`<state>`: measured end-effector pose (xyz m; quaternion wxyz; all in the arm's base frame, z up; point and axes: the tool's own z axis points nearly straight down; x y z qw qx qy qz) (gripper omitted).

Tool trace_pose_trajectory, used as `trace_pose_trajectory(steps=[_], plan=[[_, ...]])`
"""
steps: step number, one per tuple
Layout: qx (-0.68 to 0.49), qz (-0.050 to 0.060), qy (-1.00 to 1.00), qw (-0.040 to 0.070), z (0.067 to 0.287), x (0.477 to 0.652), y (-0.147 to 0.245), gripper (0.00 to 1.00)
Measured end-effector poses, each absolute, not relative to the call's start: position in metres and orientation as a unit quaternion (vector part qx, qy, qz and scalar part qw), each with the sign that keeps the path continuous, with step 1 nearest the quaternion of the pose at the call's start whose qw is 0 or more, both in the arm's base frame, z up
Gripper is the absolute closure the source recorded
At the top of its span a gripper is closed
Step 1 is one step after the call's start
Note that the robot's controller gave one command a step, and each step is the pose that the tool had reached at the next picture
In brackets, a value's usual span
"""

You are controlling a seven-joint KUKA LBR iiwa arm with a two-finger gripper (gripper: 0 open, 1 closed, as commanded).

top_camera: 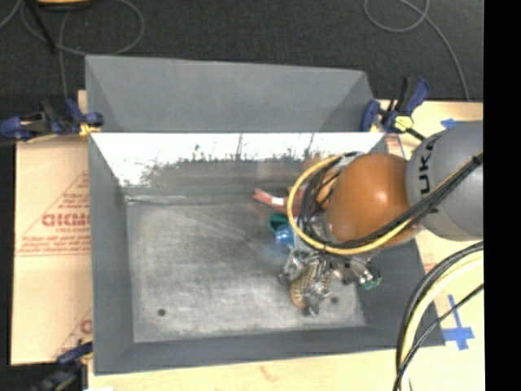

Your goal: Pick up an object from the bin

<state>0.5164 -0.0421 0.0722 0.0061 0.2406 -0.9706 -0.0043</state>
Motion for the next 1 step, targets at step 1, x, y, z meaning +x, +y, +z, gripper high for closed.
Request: trace_pose_trajectory(steps=[1], plan=[[0.323, -0.008, -0.946, 0.003, 0.0723, 0.5542, -0.0856, 1.00]])
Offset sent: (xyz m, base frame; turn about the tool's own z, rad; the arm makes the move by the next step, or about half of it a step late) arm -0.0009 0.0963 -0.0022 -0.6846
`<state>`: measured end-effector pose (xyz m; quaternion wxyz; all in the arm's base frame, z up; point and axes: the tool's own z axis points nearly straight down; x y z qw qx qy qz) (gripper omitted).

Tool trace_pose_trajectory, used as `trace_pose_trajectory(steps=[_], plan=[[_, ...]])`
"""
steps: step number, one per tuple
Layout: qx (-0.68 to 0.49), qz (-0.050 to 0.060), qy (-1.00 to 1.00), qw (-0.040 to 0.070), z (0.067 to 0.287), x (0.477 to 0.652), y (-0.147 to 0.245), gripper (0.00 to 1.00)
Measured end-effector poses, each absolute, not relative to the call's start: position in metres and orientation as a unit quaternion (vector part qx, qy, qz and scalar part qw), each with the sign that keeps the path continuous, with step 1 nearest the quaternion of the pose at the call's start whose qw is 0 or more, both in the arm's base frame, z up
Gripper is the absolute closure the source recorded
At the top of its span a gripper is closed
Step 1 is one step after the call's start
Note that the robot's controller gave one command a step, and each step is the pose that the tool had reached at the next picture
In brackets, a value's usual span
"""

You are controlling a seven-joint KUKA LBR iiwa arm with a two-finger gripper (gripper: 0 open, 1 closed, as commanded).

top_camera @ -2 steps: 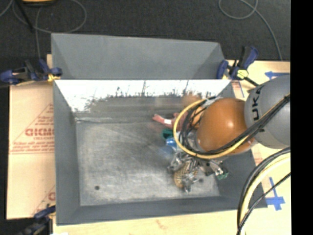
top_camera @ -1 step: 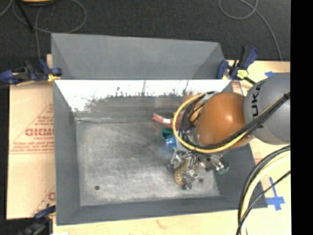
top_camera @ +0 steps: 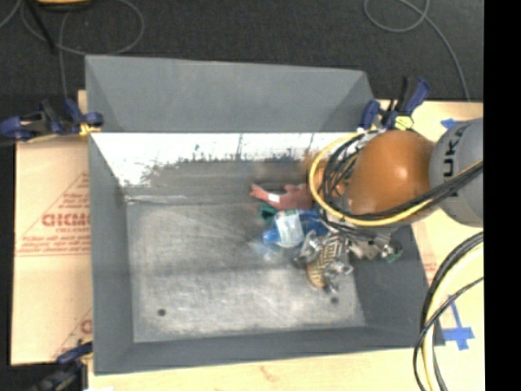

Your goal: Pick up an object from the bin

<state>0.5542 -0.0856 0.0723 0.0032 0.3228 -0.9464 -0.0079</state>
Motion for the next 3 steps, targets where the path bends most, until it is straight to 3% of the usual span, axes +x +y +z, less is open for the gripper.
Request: trace_pose_trajectory(steps=[1, 2, 3], plan=[[0.354, 0.001, -0.935, -0.001, 0.074, 0.552, -0.091, 1.00], [0.500, 0.000, -0.866, -0.001, 0.265, 0.514, -0.103, 1.00], [0.499, 0.000, -0.866, -0.001, 0.267, 0.513, -0.105, 0.00]])
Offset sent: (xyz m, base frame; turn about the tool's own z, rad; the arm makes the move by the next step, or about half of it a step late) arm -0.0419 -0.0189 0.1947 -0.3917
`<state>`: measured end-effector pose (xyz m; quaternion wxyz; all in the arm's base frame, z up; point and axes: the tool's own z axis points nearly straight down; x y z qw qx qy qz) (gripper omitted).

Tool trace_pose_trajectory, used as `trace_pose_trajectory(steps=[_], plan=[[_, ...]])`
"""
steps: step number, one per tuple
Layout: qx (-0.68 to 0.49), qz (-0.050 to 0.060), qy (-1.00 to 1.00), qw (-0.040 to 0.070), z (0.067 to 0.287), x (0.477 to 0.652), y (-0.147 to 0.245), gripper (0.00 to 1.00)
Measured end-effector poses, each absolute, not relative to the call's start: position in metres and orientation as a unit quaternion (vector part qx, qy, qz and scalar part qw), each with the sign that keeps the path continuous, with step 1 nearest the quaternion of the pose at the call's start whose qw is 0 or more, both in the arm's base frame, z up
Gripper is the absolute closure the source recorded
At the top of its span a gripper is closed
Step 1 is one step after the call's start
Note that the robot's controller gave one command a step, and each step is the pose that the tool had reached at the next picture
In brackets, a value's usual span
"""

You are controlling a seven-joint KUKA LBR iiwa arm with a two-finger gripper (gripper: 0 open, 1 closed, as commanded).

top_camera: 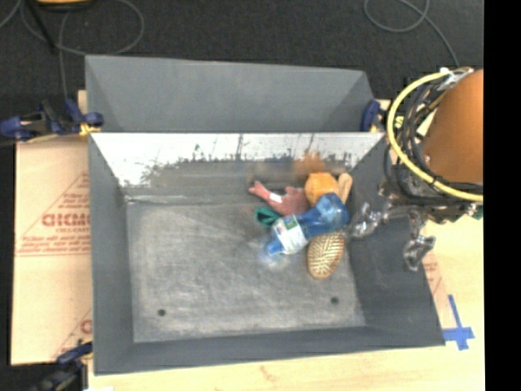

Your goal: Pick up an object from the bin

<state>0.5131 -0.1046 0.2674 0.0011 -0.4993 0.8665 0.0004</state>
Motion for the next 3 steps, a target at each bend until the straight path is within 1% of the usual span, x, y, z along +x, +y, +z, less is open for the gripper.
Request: trace_pose_trajectory(steps=[1, 2, 3], plan=[[-0.499, 0.001, 0.867, 0.001, 0.267, 0.513, -0.105, 0.00], [-0.528, -0.002, 0.849, 0.004, 0.225, 0.507, -0.105, 0.00], [-0.617, -0.002, 0.787, 0.002, 0.177, 0.507, -0.091, 0.00]])
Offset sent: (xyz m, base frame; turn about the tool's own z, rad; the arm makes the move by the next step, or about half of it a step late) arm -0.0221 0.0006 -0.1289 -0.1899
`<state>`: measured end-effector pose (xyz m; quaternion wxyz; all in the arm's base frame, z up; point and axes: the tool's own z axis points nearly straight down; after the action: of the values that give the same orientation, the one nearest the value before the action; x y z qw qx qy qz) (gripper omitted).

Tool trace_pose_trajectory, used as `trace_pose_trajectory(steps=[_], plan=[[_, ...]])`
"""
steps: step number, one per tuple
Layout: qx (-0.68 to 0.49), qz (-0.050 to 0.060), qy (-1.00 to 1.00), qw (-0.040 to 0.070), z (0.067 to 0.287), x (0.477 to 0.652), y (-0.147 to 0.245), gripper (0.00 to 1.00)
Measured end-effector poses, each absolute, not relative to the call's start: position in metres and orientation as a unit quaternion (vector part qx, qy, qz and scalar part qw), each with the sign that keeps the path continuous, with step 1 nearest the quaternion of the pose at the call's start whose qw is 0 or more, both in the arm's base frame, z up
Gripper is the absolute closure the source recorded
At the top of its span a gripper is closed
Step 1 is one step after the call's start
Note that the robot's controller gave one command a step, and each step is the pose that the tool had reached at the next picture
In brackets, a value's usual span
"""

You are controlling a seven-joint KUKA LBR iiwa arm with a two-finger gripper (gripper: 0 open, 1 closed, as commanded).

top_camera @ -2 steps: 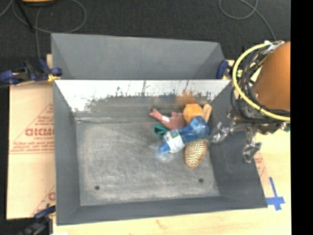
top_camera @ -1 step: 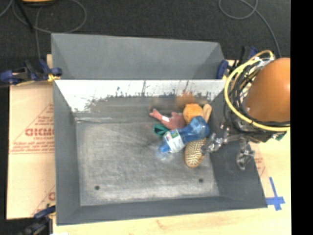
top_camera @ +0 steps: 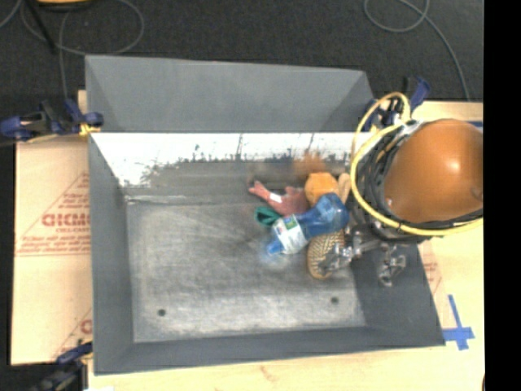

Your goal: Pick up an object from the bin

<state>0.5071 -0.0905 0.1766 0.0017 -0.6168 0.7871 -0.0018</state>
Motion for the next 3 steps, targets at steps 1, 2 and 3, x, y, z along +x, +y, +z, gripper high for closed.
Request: trace_pose_trajectory(steps=[1, 2, 3], plan=[[-0.673, 0.000, 0.740, 0.000, 0.157, 0.534, -0.088, 0.00], [-0.605, -0.001, 0.796, 0.003, 0.129, 0.559, -0.098, 0.00], [-0.752, 0.005, 0.659, -0.004, 0.082, 0.582, -0.096, 1.00]])
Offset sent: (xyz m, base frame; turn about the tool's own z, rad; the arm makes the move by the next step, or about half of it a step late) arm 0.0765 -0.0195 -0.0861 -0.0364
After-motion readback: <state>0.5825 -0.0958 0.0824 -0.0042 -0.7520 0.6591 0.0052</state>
